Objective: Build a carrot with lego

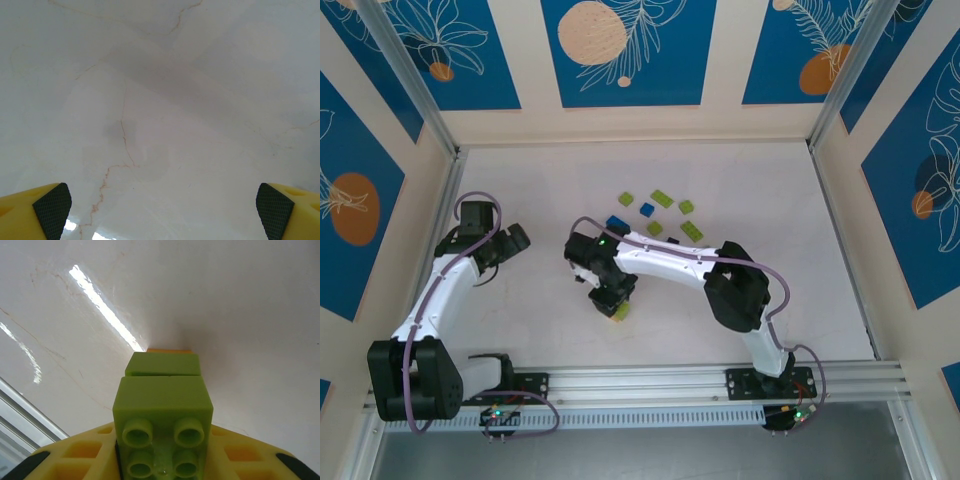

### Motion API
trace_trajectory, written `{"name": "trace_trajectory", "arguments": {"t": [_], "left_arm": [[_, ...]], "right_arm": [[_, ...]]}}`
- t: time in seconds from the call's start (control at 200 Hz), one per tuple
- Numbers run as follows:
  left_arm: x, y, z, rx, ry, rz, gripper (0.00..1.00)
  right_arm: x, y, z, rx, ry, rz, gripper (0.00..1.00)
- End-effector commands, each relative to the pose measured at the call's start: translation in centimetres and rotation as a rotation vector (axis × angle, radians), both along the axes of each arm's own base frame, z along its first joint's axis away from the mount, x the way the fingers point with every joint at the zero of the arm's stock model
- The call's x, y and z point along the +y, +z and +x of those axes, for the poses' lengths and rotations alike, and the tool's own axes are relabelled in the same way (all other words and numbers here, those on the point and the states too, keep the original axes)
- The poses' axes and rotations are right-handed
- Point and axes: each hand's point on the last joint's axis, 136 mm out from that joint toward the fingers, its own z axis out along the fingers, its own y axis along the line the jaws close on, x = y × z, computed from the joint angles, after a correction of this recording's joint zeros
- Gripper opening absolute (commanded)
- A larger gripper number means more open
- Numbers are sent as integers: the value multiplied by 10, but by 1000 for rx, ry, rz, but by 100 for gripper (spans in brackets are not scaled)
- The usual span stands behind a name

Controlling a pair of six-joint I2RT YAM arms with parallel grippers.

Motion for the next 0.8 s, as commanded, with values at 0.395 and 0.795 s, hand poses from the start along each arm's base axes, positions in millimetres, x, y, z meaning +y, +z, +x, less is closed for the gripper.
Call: {"name": "trace_trajectory", "arguments": {"t": [0.395, 0.795], "left_arm": [[4, -1, -1, -4, 10, -4, 98], [3, 0, 1, -6, 6, -6, 98]], "right_arm": [[-27, -39, -13, 22, 24, -201, 35], [-13, -26, -13, 29, 28, -136, 35]]}}
